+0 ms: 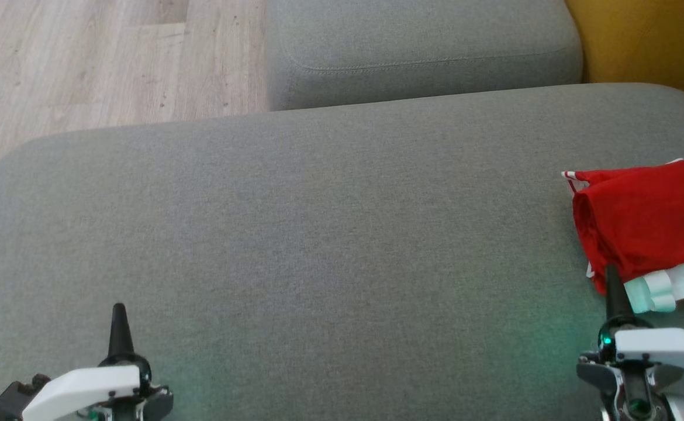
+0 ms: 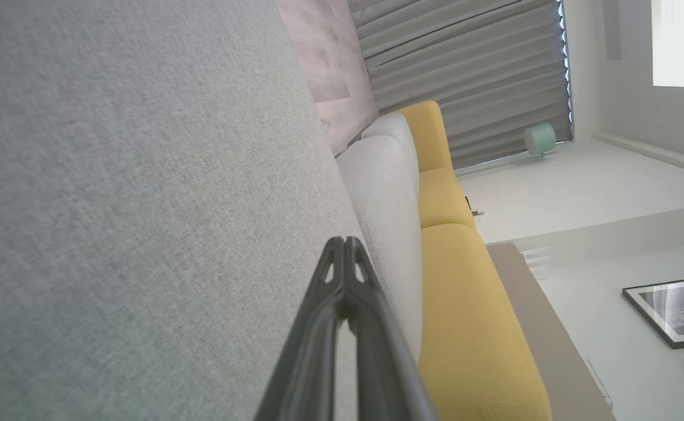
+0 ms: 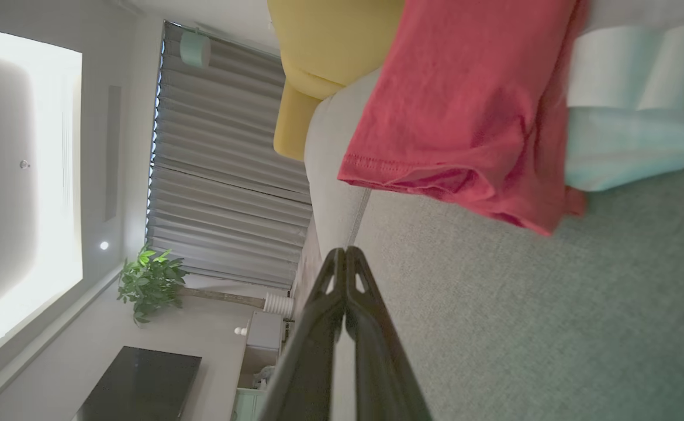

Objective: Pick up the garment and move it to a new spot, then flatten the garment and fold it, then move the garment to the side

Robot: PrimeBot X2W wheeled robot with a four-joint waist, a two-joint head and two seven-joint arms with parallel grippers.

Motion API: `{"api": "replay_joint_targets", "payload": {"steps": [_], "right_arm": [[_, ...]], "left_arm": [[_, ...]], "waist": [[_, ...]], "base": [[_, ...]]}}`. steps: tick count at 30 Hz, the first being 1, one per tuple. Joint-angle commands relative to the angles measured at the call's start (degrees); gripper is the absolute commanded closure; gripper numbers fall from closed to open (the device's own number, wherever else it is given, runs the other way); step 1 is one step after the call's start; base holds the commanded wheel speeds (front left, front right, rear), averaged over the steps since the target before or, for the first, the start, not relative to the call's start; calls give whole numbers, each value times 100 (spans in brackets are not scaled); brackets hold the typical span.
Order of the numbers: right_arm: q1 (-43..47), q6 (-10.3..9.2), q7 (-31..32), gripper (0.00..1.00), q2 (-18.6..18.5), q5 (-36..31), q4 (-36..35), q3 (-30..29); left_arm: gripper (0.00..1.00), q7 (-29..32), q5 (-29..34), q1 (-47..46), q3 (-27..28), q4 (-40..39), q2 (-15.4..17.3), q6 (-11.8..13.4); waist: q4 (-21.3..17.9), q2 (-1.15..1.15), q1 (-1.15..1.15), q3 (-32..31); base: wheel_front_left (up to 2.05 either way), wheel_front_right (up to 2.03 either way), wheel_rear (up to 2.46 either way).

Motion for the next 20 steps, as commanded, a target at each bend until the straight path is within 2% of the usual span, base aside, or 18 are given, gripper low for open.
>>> {"api": "replay_joint_targets", "payload": {"steps": [1,20], "right_arm": [[-368,-3,53,100,-81,175,-236,67],[-457,-4,372,100,-81,1347,-308,-97]], "left_arm": [[100,60,-143,-342,187,-196,18,-48],[100,381,-1168,-509,375,-197,21,-77]], "waist": [[2,0,0,4],[25,0,0,53]], "base": [[0,0,0],[0,0,0]]}}
